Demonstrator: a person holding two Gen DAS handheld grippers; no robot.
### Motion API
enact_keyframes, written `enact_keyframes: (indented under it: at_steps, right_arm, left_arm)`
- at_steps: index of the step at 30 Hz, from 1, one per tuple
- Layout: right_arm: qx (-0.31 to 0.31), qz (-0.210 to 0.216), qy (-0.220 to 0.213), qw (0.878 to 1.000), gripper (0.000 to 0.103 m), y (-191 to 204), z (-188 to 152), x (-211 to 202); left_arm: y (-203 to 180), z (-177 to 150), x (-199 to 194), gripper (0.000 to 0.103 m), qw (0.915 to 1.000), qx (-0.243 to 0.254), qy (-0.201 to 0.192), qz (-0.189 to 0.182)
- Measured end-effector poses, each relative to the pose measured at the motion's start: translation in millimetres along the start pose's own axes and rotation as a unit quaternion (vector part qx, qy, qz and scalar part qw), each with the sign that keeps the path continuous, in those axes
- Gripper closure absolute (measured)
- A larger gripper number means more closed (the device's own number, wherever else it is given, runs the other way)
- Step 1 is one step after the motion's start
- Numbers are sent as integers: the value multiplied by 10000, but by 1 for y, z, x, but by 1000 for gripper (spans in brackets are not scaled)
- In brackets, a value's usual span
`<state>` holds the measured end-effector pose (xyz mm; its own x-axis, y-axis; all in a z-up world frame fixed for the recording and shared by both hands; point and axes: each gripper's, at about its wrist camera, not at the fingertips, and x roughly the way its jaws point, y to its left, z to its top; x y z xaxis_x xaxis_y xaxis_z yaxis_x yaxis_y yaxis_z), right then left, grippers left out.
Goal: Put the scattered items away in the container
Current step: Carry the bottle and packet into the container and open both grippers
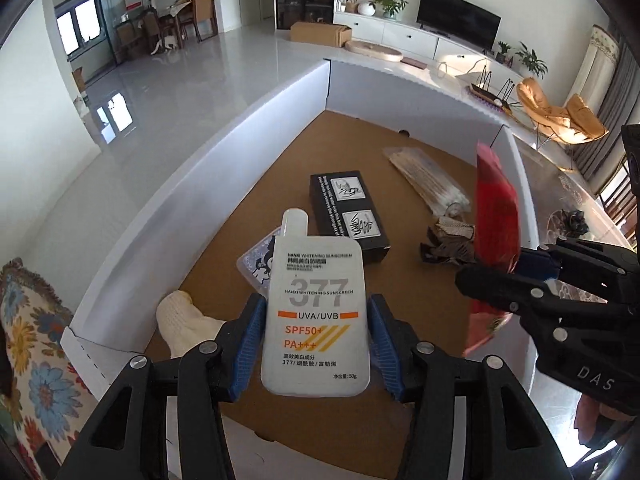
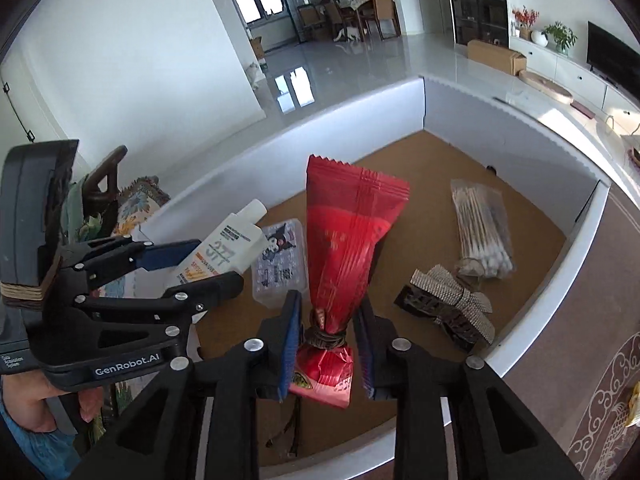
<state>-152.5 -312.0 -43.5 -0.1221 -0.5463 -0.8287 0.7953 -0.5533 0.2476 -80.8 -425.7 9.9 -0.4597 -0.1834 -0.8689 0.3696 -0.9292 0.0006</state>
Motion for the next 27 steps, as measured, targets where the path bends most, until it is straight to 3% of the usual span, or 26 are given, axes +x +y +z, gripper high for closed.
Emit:
enact_keyframes:
  at_steps: [1, 3, 13, 18, 21, 24, 27]
  right_arm:
    - [-30, -84, 59, 9999, 45, -1, -2, 6]
    - [-113, -232, -7, 9997, 45, -3, -5, 8]
    - [158, -292, -222, 9992, 45, -28, -15, -13]
    - [254, -261, -558, 9978, 45, -37, -29, -43]
    - [260, -515, -938, 9939, 45, -51, -53, -77]
    - [406, -802, -1388, 9862, 45, -81, -100, -117]
    - [568, -1517, -1423, 9765, 45, -122, -162, -140]
  left_arm:
    - [1, -1, 2, 36, 10000, -41, -24, 12]
    - [1, -2, 4, 28, 9999, -126, -99, -66]
    - [-21, -2, 2, 27, 9996, -2, -258, -71]
    - [-51, -7, -18, 27, 9983, 148, -554, -108]
    - [-84, -10, -48, 27, 9946, 384, -934, -259]
    - [-128, -20, -78, 25, 9876, 688, -1265, -619]
    - [-183, -43, -94, 1, 9779, 1079, -1479, -1011]
